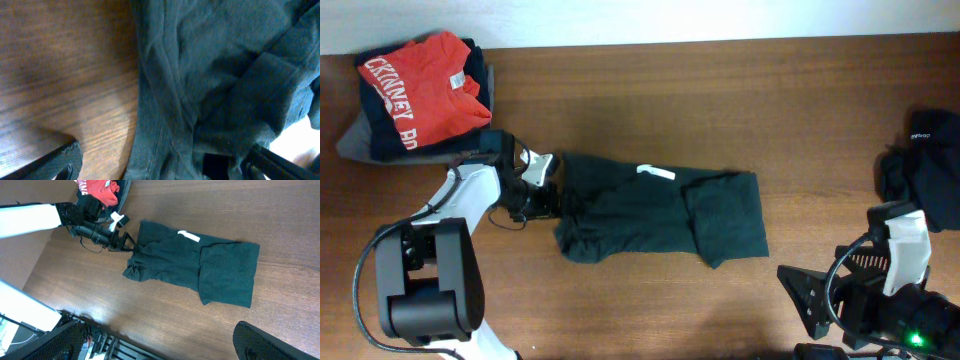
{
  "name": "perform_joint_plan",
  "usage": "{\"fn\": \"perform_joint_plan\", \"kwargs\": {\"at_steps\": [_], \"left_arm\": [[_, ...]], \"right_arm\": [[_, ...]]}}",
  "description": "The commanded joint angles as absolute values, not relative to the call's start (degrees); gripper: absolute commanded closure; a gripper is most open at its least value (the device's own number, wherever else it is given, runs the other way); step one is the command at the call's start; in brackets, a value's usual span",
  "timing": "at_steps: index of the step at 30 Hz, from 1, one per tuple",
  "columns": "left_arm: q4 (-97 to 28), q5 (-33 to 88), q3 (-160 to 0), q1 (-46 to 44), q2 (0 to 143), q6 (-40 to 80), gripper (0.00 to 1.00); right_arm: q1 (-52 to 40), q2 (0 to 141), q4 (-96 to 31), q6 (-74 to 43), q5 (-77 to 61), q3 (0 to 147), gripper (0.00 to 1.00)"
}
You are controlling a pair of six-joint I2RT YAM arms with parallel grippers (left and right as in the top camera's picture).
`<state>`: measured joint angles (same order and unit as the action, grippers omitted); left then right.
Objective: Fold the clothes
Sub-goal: 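Grasp the left end and fold it rightward over the bundle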
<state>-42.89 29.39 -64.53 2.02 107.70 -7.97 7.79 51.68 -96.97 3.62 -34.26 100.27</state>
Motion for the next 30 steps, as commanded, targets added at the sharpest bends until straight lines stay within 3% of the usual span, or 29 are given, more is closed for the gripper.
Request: {"fn": "perform_joint_plan", "kwargs": {"at_steps": [1,16,30], "left_arm": [[-41.3,29.2,-63.9,2.2,111.1,-10.4,0.01],[-47.2,37.3,-63.9,2.0,116.7,-13.4,0.01],[-47.4,37.1,-63.8,-2.4,116.7,-12.5,0.01]], "right_arm": [[7.5,51.7,-97.3,3.6,-33.8,100.9,0.01],[7.5,51.7,-97.3,3.6,-33.8,100.9,0.01],[7.5,51.7,-97.3,3.6,-33.8,100.9,0.01]]}}
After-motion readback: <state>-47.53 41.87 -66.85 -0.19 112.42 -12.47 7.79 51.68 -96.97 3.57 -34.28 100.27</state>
